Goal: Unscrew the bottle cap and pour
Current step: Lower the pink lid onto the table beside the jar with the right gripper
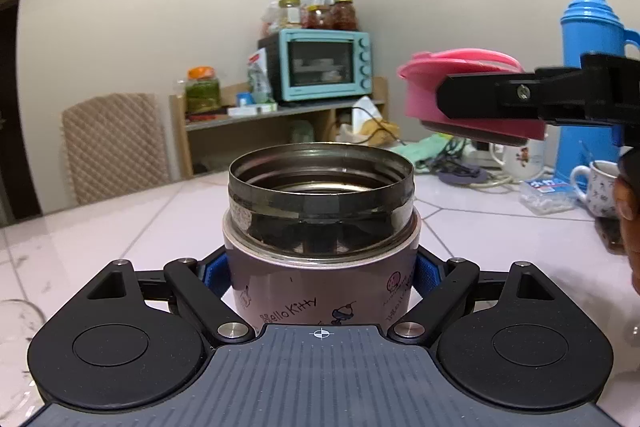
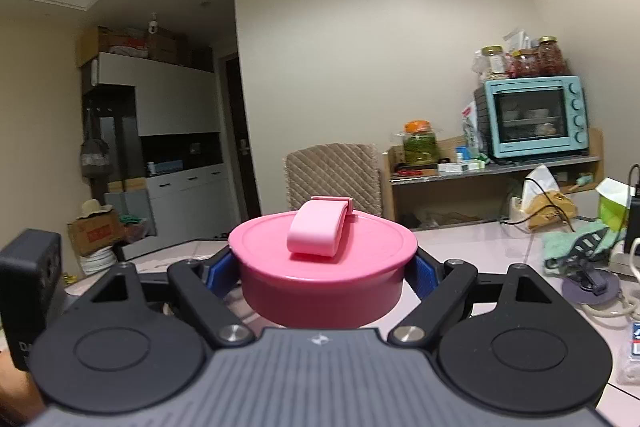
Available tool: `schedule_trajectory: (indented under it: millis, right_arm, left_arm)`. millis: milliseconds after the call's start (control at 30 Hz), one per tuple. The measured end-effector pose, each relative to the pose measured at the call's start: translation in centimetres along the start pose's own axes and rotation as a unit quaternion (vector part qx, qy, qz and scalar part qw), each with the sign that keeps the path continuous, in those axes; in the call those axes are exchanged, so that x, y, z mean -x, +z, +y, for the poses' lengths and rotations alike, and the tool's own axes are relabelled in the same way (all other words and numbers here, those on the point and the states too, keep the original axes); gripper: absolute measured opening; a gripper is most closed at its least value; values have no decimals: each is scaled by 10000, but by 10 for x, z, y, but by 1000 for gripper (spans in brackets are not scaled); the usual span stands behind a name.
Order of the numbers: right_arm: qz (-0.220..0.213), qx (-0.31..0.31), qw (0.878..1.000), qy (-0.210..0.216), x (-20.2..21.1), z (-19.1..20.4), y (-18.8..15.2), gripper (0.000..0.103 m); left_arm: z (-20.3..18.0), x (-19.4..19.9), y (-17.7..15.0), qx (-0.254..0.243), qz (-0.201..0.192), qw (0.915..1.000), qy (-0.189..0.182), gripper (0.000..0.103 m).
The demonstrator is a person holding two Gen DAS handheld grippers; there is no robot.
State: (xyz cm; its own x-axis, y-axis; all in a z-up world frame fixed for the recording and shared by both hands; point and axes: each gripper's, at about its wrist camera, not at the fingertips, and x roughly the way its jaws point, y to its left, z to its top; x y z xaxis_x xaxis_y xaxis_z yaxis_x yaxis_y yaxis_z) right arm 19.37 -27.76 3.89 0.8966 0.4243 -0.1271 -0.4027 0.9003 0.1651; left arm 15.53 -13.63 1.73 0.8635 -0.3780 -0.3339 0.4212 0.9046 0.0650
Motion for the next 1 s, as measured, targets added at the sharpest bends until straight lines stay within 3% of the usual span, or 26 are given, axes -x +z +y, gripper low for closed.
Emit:
schedule_trajectory:
  millis: [233, 367, 1000]
  right_arm:
    - [53, -55, 9998, -179, 6, 0, -2, 85]
    - [162, -60, 9994, -305, 8, 2, -4, 85]
    - [541, 14, 9980, -329, 6, 3, -23, 85]
  left_arm:
    - [38, -4, 7, -4, 154, 9993, 336, 90]
    - [36, -2, 7, 102, 170, 9986, 491, 90]
    - [66, 2, -15, 417, 172, 9963, 737, 90]
